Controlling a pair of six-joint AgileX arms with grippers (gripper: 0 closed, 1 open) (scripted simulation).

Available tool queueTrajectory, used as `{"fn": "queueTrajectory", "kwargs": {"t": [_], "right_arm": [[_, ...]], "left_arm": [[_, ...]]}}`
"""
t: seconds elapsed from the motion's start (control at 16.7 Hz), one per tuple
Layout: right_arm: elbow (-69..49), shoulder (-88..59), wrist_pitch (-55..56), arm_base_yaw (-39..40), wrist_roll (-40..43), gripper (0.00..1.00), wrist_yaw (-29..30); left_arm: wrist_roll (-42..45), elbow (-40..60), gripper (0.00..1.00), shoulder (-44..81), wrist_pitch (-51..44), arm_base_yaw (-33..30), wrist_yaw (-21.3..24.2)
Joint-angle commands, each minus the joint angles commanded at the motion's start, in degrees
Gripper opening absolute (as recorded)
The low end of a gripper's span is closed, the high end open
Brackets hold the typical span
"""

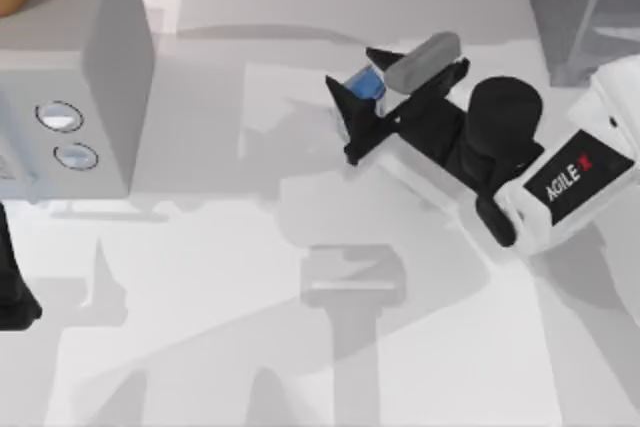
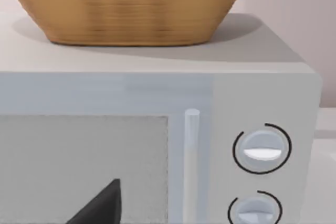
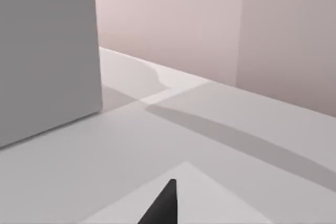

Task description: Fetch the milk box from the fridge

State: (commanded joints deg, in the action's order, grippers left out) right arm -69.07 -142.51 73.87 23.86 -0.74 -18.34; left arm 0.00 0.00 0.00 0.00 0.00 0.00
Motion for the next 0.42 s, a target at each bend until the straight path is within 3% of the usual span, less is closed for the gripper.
{"fn": "queueTrajectory", "kwargs": {"t": [0.12,0.42], "right_arm": [[0.00,0.00,0.00,0.00,0.00,1.00,0.00],[0.00,0.00,0.00,0.00,0.00,1.00,0.00]], "left_arm": [[0.00,0.00,1.00,0.00,0.00,0.00,0.00],[0.00,0.00,1.00,0.00,0.00,0.00,0.00]]}}
